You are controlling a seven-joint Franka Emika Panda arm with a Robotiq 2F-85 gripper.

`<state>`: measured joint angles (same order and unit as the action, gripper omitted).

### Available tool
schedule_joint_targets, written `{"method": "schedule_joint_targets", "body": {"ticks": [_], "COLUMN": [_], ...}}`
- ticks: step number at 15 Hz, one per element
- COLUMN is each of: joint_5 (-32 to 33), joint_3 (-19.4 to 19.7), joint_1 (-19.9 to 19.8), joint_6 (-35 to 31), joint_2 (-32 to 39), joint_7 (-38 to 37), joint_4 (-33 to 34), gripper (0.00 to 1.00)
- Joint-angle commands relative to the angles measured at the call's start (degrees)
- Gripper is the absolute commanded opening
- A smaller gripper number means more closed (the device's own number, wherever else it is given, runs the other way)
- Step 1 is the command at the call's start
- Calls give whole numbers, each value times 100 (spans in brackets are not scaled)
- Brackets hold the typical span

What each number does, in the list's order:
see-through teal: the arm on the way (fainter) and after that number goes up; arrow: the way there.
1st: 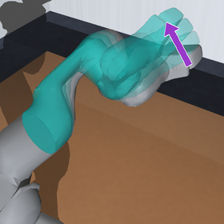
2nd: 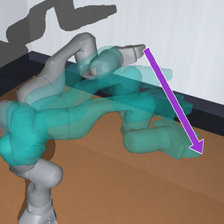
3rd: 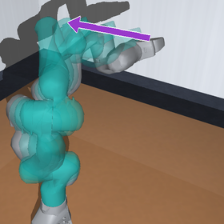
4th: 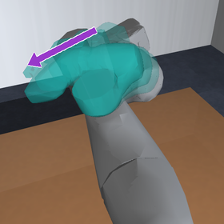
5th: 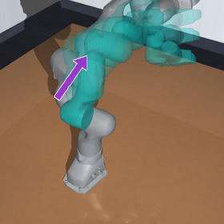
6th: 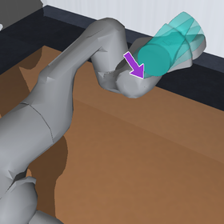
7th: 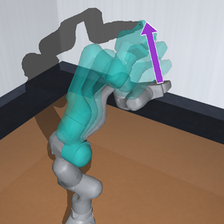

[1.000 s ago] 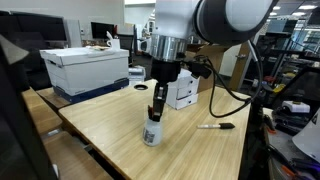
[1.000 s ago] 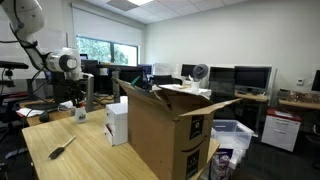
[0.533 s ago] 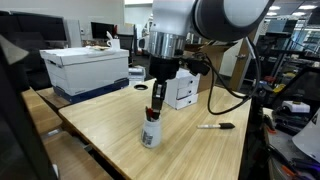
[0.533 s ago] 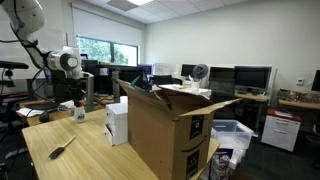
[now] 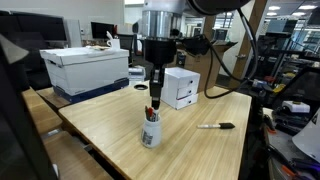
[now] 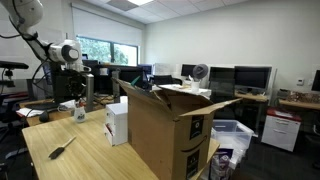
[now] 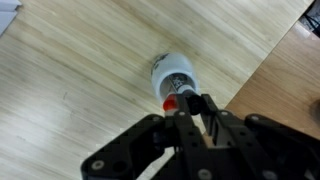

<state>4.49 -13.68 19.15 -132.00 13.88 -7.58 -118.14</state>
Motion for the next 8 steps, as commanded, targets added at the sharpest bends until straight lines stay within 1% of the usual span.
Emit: {"method": "schedule_joint_targets", "body": {"ticks": [1,4,8], "joint_5": [177,145,24], "joint_3": [-48,-76,-66], "joint_1": [80,63,-26], "joint_6": [687,1079,1299], "joint_2": [-303,-436,-656], "joint_7": [-255,-256,-185], "joint_4": [294,482,494], "gripper": [8,8,8]}}
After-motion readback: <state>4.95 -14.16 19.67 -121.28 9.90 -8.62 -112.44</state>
